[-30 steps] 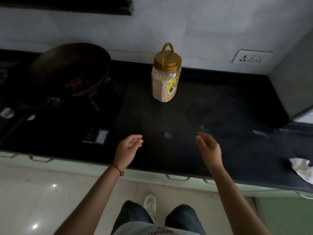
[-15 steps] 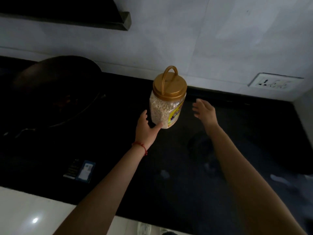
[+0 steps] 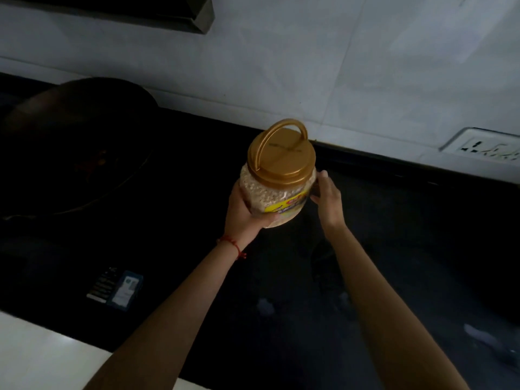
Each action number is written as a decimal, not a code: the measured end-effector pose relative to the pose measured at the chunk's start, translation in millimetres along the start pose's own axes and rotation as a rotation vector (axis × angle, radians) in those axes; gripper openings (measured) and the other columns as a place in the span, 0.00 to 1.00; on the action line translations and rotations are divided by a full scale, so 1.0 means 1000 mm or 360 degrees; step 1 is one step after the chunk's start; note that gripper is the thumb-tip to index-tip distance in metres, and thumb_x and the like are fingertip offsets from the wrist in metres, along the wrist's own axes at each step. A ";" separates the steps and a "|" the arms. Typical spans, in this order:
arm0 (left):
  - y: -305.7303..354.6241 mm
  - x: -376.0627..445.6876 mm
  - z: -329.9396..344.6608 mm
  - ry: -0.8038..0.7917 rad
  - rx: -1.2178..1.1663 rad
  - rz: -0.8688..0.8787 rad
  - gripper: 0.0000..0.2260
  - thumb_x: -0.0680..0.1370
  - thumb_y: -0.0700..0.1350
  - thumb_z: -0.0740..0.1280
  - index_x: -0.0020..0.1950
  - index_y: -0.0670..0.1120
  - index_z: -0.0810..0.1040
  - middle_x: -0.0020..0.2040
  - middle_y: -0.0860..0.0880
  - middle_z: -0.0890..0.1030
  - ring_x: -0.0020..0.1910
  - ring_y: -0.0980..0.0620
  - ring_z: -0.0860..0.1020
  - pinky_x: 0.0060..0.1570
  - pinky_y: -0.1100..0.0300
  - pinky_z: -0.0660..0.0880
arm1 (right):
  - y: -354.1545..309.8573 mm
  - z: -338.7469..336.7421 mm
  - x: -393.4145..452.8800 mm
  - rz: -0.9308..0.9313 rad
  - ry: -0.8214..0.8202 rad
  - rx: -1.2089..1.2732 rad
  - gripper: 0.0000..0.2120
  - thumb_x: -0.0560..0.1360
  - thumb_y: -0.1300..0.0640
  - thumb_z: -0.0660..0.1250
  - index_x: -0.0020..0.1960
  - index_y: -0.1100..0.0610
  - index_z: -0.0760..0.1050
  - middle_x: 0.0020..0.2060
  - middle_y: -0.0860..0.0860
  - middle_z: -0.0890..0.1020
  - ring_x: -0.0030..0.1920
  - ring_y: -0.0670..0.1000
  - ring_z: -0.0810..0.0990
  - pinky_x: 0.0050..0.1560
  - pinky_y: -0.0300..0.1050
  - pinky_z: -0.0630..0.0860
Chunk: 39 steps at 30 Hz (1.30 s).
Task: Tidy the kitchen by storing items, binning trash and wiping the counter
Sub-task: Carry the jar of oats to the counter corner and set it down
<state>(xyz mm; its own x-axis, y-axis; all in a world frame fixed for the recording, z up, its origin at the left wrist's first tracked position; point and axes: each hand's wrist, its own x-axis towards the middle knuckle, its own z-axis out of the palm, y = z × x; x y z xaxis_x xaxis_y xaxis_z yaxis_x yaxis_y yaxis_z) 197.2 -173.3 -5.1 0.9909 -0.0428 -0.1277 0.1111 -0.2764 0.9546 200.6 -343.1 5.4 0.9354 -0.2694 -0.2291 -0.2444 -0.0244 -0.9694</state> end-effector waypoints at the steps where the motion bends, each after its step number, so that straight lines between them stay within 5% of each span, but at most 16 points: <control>1: -0.001 0.001 -0.004 -0.0040 -0.0023 -0.0001 0.46 0.58 0.42 0.79 0.70 0.51 0.58 0.69 0.49 0.67 0.69 0.52 0.66 0.66 0.55 0.67 | 0.003 -0.003 -0.008 -0.0023 -0.0015 0.0012 0.20 0.79 0.44 0.51 0.55 0.57 0.75 0.50 0.49 0.79 0.52 0.43 0.77 0.56 0.44 0.71; 5: -0.002 0.006 -0.018 -0.0271 0.0001 -0.0039 0.48 0.59 0.38 0.79 0.71 0.53 0.55 0.65 0.54 0.67 0.66 0.56 0.66 0.57 0.70 0.69 | 0.012 -0.020 -0.021 -0.0091 -0.0293 0.0002 0.25 0.69 0.38 0.63 0.58 0.53 0.72 0.52 0.45 0.78 0.52 0.40 0.79 0.58 0.44 0.76; 10: -0.002 0.015 -0.024 -0.0329 0.0059 -0.0106 0.48 0.58 0.37 0.79 0.71 0.50 0.55 0.68 0.48 0.68 0.67 0.51 0.67 0.63 0.55 0.70 | 0.000 -0.019 -0.005 -0.0132 -0.0896 0.0019 0.37 0.58 0.38 0.74 0.63 0.44 0.64 0.57 0.42 0.77 0.58 0.40 0.77 0.50 0.31 0.76; 20: 0.005 -0.016 -0.038 -0.0280 -0.0028 -0.0169 0.43 0.50 0.53 0.78 0.63 0.52 0.67 0.58 0.50 0.78 0.57 0.53 0.77 0.53 0.57 0.77 | 0.006 -0.010 -0.024 -0.0016 -0.0845 0.0100 0.51 0.56 0.35 0.74 0.71 0.54 0.58 0.58 0.50 0.77 0.57 0.47 0.79 0.49 0.36 0.78; 23: 0.009 -0.042 -0.048 -0.0214 -0.0189 -0.0157 0.34 0.50 0.52 0.78 0.54 0.61 0.71 0.52 0.55 0.80 0.51 0.60 0.80 0.46 0.64 0.77 | 0.005 -0.004 -0.046 0.0022 -0.0843 0.0121 0.52 0.57 0.35 0.74 0.71 0.56 0.57 0.60 0.53 0.77 0.57 0.48 0.79 0.49 0.36 0.78; 27: 0.015 -0.079 -0.065 -0.0131 -0.0416 -0.0071 0.31 0.52 0.50 0.79 0.51 0.65 0.74 0.52 0.53 0.81 0.53 0.54 0.81 0.46 0.59 0.80 | -0.003 0.008 -0.081 0.0014 -0.0848 0.0144 0.51 0.57 0.36 0.74 0.71 0.58 0.58 0.57 0.53 0.79 0.56 0.51 0.80 0.48 0.39 0.79; 30: 0.014 -0.108 -0.083 -0.0053 -0.0585 -0.0069 0.35 0.50 0.56 0.80 0.54 0.59 0.74 0.53 0.49 0.81 0.53 0.49 0.81 0.46 0.55 0.80 | -0.014 0.023 -0.109 -0.0001 -0.0912 0.0155 0.51 0.55 0.40 0.77 0.70 0.58 0.59 0.53 0.51 0.82 0.53 0.52 0.82 0.45 0.40 0.80; 39: -0.033 -0.226 -0.190 0.0373 -0.0635 -0.0139 0.38 0.47 0.57 0.80 0.54 0.52 0.73 0.43 0.53 0.84 0.44 0.57 0.83 0.38 0.66 0.79 | -0.036 0.127 -0.217 0.0024 -0.1250 -0.0004 0.48 0.54 0.42 0.79 0.68 0.53 0.62 0.54 0.50 0.82 0.55 0.53 0.81 0.46 0.41 0.80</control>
<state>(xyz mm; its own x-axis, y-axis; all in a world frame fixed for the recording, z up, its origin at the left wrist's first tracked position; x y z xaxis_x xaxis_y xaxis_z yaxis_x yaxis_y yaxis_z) -16.3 27.9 43.9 0.9619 0.1948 -0.1916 0.1698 0.1232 0.9777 39.1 -161.7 78.4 0.8384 0.4899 -0.2387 -0.2581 -0.0288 -0.9657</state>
